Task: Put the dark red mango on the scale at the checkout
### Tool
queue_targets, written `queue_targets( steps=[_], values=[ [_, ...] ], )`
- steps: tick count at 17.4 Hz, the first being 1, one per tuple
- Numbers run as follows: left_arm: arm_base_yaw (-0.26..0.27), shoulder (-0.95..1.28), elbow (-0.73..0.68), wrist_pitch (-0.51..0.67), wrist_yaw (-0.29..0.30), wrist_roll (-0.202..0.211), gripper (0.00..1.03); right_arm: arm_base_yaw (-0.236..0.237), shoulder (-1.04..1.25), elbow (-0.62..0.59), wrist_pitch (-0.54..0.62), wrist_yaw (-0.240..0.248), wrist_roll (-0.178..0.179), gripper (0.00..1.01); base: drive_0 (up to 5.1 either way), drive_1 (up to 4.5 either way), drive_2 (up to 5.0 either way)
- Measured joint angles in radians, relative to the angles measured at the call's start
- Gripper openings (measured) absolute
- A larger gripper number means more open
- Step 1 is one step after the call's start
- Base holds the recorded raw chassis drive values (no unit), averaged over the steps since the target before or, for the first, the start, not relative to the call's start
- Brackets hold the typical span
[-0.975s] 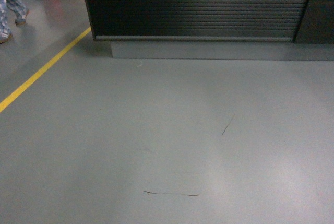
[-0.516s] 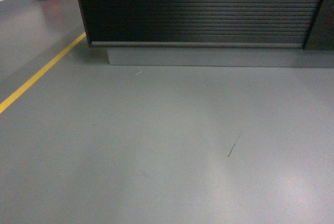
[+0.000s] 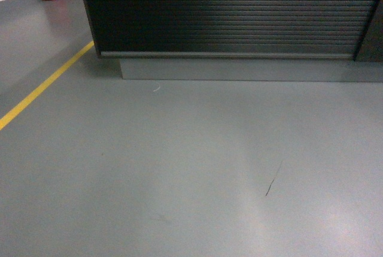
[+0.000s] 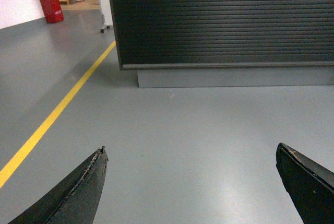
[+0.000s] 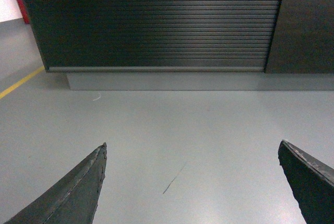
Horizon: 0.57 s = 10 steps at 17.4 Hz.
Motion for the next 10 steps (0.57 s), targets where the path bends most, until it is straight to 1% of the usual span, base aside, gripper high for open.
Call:
queue_targets(
  steps=[10],
  values=[
    [0.0, 0.0, 0.0, 0.0, 0.0, 0.0, 0.98, 0.0, 0.0, 0.0, 0.0, 0.0, 0.0, 0.98, 0.1, 2.26, -2.1]
  ],
)
